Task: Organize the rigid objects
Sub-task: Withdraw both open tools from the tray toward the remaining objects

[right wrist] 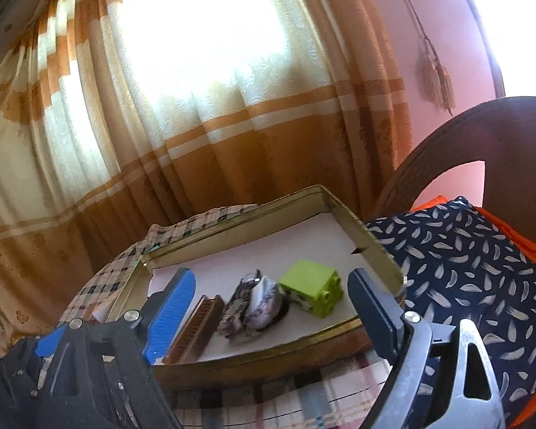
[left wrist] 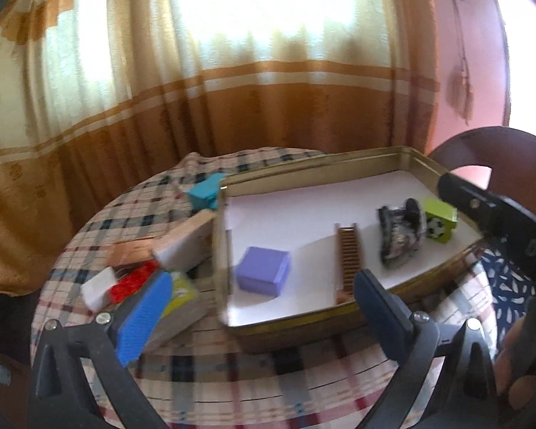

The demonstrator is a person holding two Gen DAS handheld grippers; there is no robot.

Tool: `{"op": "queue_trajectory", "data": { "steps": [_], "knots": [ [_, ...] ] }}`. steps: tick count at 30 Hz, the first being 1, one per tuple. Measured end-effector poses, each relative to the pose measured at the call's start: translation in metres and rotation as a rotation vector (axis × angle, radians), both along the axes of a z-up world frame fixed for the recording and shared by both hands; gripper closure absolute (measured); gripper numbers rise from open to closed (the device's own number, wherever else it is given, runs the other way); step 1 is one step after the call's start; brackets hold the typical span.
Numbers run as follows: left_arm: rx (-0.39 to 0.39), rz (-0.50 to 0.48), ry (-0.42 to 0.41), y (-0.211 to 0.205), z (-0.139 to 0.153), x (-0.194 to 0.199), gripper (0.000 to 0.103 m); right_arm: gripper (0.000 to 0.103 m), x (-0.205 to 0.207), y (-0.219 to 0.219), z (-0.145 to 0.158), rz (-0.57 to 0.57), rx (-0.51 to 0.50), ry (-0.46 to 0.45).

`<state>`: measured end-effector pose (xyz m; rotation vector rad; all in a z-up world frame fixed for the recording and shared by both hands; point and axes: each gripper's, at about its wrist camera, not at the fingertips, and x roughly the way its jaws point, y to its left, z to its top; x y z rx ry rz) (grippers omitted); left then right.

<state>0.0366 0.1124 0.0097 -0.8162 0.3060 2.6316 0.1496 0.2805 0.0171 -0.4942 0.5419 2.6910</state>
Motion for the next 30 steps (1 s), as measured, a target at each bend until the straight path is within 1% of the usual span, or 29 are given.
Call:
{"op": "queue_trajectory", "data": {
  "steps": [3, 6, 8, 11, 15, 21, 26, 30],
  "knots": [
    [0.006, 0.045, -0.011, -0.016, -0.002, -0.005, 0.001, 0.014, -0.003, -0.009, 0.002, 0.036, -0.029, -0.005],
    [0.017, 0.095, -0.04, -0.032, -0.008, -0.011, 0.0, 0.014, -0.006, -0.021, -0.001, 0.071, -0.063, -0.007],
    [0.042, 0.118, -0.056, -0.046, -0.01, -0.014, 0.0, 0.014, -0.008, -0.031, -0.004, 0.093, -0.067, -0.012],
    [0.058, 0.144, -0.068, -0.057, -0.013, -0.017, 0.0, 0.014, -0.014, -0.048, -0.008, 0.138, -0.049, -0.035],
    [0.073, 0.152, -0.082, -0.065, -0.015, -0.015, 0.001, 0.014, -0.013, -0.056, -0.006, 0.137, -0.025, -0.027],
    [0.083, 0.157, -0.084, -0.071, -0.015, -0.015, 0.001, 0.014, -0.013, -0.051, -0.007, 0.119, -0.035, -0.034],
    [0.107, 0.18, -0.119, -0.079, -0.017, -0.021, 0.0, 0.014, -0.015, -0.053, -0.006, 0.125, -0.023, -0.045],
    [0.102, 0.198, -0.126, -0.084, -0.018, -0.025, 0.001, 0.014, -0.015, -0.054, -0.006, 0.131, -0.022, -0.043]
  ]
}}
